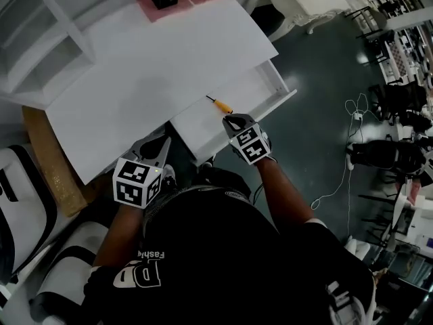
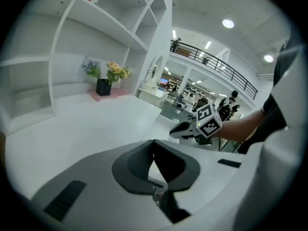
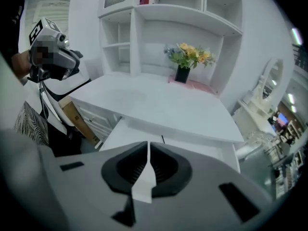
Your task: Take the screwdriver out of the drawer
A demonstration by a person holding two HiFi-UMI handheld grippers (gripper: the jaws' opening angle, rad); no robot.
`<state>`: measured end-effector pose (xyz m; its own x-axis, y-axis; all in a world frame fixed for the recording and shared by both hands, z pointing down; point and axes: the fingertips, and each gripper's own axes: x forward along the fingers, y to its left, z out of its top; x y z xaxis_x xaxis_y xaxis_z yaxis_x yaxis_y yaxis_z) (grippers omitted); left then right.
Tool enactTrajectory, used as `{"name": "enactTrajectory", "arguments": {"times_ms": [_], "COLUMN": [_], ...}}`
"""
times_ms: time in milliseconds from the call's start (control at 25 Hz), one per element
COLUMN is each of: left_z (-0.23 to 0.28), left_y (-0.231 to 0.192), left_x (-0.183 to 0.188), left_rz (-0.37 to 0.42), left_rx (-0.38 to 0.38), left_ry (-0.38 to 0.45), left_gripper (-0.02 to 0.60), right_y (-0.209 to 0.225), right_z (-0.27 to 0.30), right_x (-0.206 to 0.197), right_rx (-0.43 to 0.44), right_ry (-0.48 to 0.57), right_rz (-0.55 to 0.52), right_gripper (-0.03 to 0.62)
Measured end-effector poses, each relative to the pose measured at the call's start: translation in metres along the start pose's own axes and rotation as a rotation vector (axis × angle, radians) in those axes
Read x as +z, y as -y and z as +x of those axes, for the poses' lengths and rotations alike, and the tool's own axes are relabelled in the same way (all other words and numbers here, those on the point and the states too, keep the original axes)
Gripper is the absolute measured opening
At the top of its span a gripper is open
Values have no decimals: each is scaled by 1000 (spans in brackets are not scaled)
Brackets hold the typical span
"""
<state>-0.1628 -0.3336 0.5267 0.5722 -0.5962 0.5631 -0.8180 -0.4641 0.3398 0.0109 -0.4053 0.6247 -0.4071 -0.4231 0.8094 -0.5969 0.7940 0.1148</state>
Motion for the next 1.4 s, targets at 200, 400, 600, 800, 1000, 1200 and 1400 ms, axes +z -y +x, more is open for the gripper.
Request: {"name": "enactTrajectory", "arguments": {"times_ms": [200, 400, 600, 800, 1000, 1200, 1400], "left_z": [8, 18, 32, 35, 34, 37, 33], "left_y": [-9, -11, -10, -14, -23, -24, -32], "left_x": [-9, -11, 0, 1, -5, -2, -9], "left_rz": [-62, -98, -106, -137, -180, -205, -239], "left_rx": [51, 88, 110, 145, 193, 208, 243], "left_ry": [-26, -44, -39, -46, -56, -49, -64], "left_gripper": [14, 14, 14, 14, 14, 14, 14], "right_y": [20, 40, 53, 59, 63, 67, 71], "right_z": [33, 62, 93, 118, 141, 162, 176], "right_x": [-13, -17, -29, -48, -56, -67, -77], "right_rx": [26, 48, 72, 112, 134, 165, 203], "right_ry": [-51, -56, -97, -174, -225, -282, -326], "right_rz": [-35, -74, -109, -140, -209, -238, -232], "right_gripper": [31, 34, 49, 57, 74, 87, 94]}}
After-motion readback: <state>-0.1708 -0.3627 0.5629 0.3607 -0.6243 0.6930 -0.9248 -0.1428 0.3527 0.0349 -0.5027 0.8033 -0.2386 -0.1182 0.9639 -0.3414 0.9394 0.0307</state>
